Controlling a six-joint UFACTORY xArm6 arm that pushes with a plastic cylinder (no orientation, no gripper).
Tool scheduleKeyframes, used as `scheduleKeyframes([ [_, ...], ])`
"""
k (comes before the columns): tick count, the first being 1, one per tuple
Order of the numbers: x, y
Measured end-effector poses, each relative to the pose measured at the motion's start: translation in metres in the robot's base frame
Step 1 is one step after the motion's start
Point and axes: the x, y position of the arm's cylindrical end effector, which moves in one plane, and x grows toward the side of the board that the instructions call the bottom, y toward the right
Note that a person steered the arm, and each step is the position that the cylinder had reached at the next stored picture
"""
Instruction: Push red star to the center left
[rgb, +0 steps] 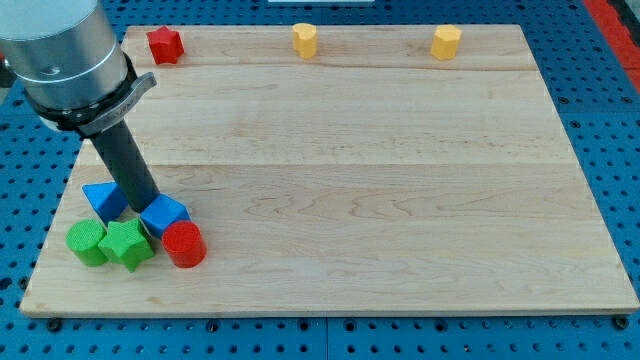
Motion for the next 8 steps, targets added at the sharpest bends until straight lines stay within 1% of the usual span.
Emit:
scheduleKeyframes([
  [1, -0.09, 0.054],
  [2, -0.167, 0.091],
  [3, -0.216, 0.082],
  [4, -0.281, 0.05],
  [5, -0.308, 0.031],
  [6, -0.307, -0.027],
  [7, -0.299, -0.054],
  [8, -0.243, -0.038],
])
